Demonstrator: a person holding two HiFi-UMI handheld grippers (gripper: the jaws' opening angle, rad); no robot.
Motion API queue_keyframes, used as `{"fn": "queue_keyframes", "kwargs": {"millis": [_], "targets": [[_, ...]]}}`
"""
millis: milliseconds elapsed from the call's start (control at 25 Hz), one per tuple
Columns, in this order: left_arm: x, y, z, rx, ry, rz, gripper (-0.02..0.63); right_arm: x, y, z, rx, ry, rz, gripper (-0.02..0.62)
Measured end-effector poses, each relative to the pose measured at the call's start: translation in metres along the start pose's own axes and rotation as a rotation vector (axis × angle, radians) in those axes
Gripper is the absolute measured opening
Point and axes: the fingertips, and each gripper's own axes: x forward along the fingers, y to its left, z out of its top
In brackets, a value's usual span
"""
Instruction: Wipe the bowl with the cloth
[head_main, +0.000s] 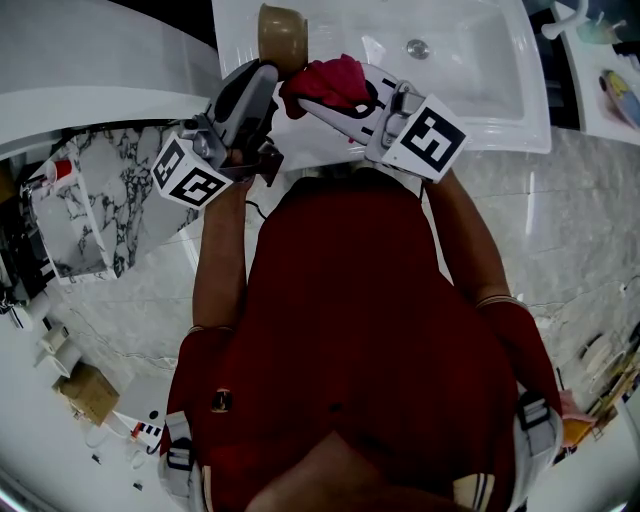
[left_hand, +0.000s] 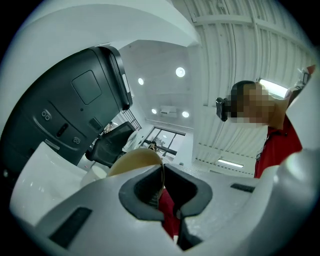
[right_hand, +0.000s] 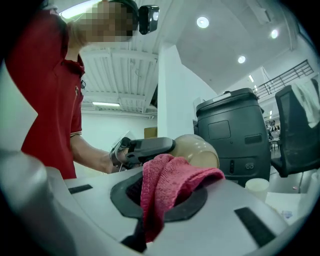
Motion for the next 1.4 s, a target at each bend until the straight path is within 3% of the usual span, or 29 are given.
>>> {"fn": "queue_keyframes", "kwargs": {"millis": [560, 1400], "targets": [[-0.003, 0.003, -0.015, 0.043, 0.099, 0.012, 0.021, -0.007, -0.01, 0.024, -0.169, 0.018, -0.124, 0.029], [-0.02, -0.025, -0.023, 0.041, 0.212, -0.199, 0.023, -0.026, -0.041, 0.047, -0.106, -0.06, -0.222, 0.029]]}}
